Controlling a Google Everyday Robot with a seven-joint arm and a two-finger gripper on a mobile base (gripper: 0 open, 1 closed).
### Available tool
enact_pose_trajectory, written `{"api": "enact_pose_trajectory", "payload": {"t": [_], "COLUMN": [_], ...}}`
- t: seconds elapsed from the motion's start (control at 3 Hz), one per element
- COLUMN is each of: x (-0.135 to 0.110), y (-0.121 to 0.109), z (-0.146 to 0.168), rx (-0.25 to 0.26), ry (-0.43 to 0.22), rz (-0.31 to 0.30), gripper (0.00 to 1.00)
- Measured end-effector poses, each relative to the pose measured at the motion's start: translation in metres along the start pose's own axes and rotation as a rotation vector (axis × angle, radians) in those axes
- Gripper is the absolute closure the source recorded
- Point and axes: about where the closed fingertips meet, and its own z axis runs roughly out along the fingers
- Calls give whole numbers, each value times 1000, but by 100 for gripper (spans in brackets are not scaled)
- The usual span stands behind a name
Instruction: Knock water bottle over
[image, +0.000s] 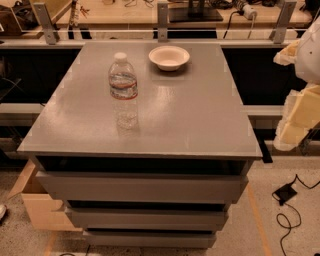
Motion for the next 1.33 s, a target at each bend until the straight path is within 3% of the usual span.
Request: {"api": "enact_pose_trajectory", "payload": {"t": [0.33, 1.0, 1.33], "x": [0, -74, -111], "y": [0, -24, -30], "z": [0, 23, 43], "rx": [0, -31, -75], "ry": [0, -277, -417], "rz": [0, 9, 22], "gripper": [0, 0, 0]}}
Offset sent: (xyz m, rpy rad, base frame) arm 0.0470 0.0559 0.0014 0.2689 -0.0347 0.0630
